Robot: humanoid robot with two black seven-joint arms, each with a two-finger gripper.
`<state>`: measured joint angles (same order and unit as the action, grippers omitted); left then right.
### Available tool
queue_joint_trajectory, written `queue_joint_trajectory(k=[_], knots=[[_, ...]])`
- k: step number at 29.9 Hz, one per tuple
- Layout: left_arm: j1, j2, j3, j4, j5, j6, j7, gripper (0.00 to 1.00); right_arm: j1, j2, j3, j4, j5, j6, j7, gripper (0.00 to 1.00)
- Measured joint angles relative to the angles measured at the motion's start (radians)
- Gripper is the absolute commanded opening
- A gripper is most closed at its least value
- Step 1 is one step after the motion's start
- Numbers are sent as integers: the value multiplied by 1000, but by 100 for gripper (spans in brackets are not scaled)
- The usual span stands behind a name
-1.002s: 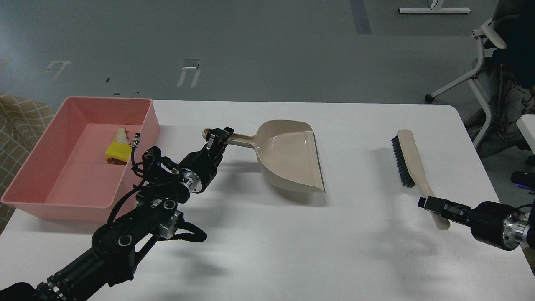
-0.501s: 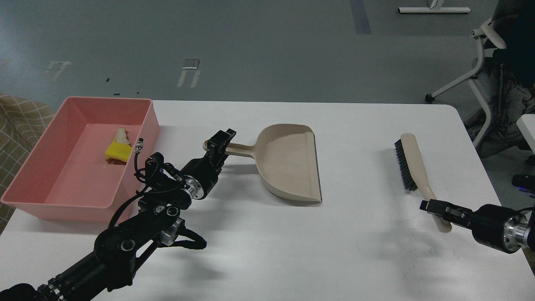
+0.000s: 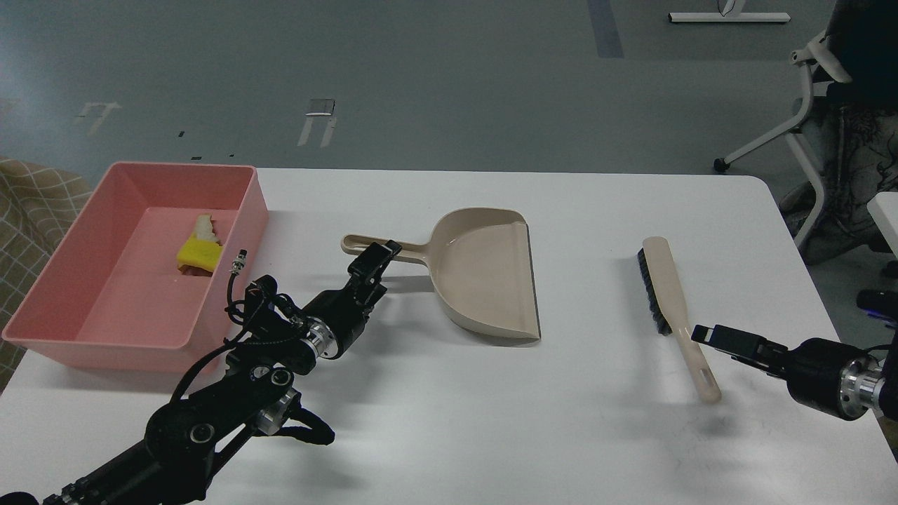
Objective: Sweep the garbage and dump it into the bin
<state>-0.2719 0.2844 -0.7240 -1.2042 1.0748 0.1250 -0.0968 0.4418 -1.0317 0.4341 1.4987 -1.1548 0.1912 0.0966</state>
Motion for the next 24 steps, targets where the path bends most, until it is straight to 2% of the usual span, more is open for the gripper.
queue_joint_trajectory(k=[10, 17, 21, 24], knots=[[122, 158, -10, -175, -6, -42, 4, 98, 0, -66, 8, 13, 48, 16, 10, 99], [190, 295, -91, -357, -63, -74, 0, 98, 1, -183, 84, 16, 156, 33, 85, 99], [179, 298, -199, -411, -163, -130, 0, 98, 2, -206, 210, -11, 280, 30, 116, 99], [117, 268, -260, -414, -221, -169, 5, 98, 2, -191, 329, -42, 395, 29, 133, 99]])
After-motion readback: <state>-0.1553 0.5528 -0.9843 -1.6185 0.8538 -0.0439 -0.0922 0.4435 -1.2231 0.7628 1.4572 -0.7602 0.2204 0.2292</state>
